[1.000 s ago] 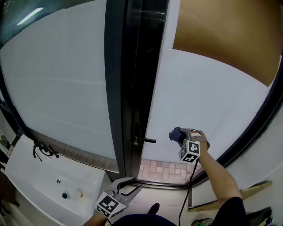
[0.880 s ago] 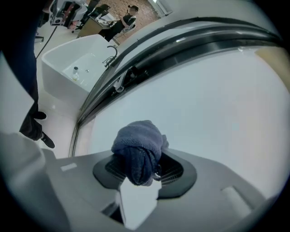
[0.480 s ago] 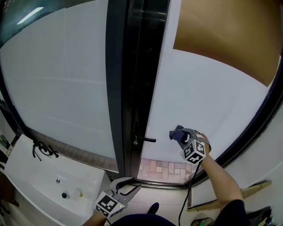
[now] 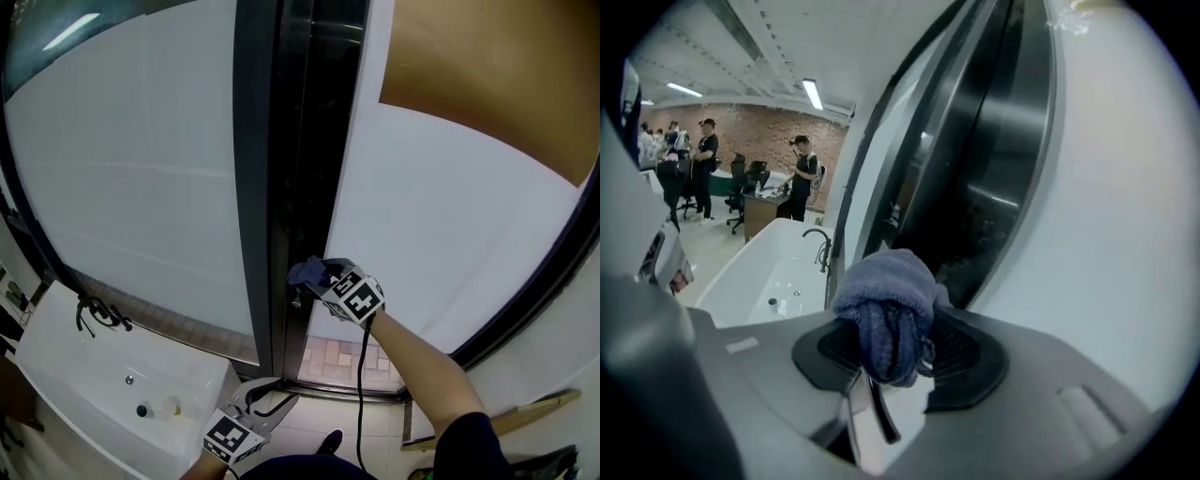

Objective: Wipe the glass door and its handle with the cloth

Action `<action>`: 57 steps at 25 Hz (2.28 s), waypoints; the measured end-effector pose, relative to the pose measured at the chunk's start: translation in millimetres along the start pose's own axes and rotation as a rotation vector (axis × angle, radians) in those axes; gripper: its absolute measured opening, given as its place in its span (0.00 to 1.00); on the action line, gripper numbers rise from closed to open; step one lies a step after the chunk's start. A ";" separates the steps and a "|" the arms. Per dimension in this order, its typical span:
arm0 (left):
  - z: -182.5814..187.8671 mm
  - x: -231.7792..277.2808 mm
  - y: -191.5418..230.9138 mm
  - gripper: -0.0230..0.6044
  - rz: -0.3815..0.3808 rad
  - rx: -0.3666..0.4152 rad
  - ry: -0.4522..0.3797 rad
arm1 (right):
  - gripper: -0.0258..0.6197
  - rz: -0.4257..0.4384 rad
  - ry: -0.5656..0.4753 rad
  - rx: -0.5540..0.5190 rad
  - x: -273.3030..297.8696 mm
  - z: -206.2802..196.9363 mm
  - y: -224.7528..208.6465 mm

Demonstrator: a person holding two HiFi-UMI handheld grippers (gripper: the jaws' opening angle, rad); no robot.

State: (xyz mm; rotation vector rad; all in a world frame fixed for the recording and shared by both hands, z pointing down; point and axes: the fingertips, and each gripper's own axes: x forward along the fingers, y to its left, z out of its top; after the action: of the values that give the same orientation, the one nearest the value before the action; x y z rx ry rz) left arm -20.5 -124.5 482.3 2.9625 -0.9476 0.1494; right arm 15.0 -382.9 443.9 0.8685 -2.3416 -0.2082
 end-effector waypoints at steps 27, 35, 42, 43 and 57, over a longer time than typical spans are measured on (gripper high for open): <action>-0.4 10.4 0.9 0.27 -0.037 0.009 0.002 | 0.29 0.071 0.251 -0.068 -13.1 -73.3 12.2; 0.7 12.4 -3.3 0.27 -0.057 0.010 -0.003 | 0.29 0.023 0.289 -0.039 -40.7 -107.2 -3.0; 1.5 8.1 -0.8 0.27 -0.046 0.012 -0.009 | 0.29 -0.024 0.195 -0.189 -46.2 -60.2 6.9; 0.7 7.5 -0.3 0.27 -0.044 0.013 -0.008 | 0.29 -0.030 0.181 -0.235 -42.0 -50.0 12.6; -1.6 -1.4 2.2 0.27 -0.005 0.004 0.001 | 0.29 -0.056 0.270 -0.685 39.5 -35.5 65.0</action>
State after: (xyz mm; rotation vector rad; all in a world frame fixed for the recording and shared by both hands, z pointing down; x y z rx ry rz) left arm -23.1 -125.4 483.8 2.9681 -0.9408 0.1531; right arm -21.5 -355.5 514.4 0.5696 -1.8028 -0.8067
